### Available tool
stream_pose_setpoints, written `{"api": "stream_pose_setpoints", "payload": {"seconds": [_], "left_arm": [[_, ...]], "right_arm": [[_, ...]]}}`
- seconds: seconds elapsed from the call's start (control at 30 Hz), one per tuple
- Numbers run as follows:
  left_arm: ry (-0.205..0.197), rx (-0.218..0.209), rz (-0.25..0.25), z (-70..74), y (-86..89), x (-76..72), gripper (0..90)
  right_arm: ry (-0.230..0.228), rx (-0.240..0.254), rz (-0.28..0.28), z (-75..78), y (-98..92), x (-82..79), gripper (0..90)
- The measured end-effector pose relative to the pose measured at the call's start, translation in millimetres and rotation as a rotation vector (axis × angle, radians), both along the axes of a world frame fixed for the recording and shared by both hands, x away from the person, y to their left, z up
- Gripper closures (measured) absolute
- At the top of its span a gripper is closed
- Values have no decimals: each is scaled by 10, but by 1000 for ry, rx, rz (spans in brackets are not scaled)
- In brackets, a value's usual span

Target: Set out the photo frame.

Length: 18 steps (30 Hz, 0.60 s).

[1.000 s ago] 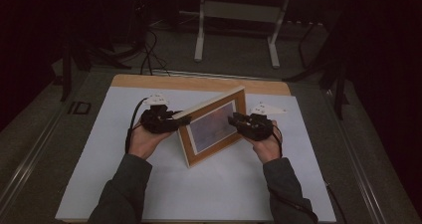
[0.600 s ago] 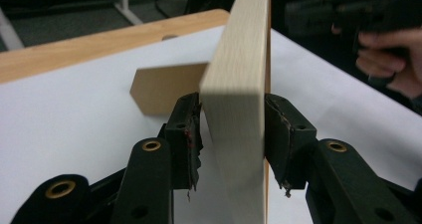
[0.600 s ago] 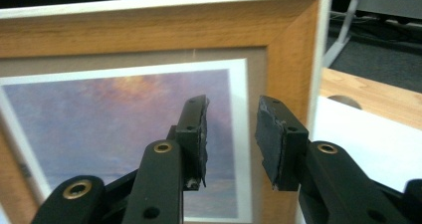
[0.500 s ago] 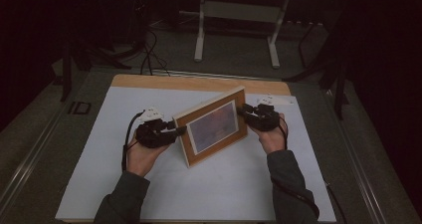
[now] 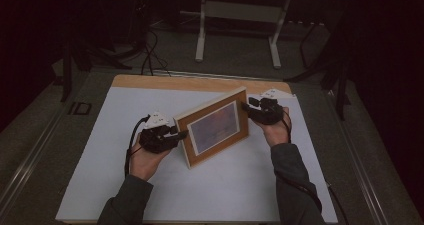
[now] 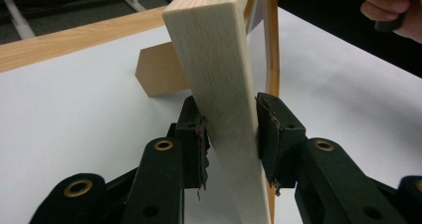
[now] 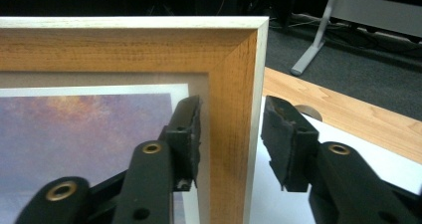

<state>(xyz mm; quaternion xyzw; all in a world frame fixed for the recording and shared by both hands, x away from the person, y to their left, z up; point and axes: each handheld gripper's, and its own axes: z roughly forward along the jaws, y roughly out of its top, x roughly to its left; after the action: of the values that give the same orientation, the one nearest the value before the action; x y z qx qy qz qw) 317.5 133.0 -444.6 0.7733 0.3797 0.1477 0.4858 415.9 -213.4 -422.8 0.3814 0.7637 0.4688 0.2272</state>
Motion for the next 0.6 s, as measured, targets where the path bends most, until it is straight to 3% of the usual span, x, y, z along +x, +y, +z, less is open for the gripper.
{"api": "stream_pose_setpoints", "payload": {"seconds": [0.23, 0.47, 0.6], "left_arm": [[7, 17, 0, 23, 93, 53, 670], [2, -30, 16, 42, 269, 115, 665], [-9, -23, 28, 40, 242, 105, 662]], "right_arm": [[11, -20, 44, 38, 29, 74, 501], [62, 13, 110, -6, 93, 165, 440], [82, 13, 132, -37, 139, 211, 391]]}}
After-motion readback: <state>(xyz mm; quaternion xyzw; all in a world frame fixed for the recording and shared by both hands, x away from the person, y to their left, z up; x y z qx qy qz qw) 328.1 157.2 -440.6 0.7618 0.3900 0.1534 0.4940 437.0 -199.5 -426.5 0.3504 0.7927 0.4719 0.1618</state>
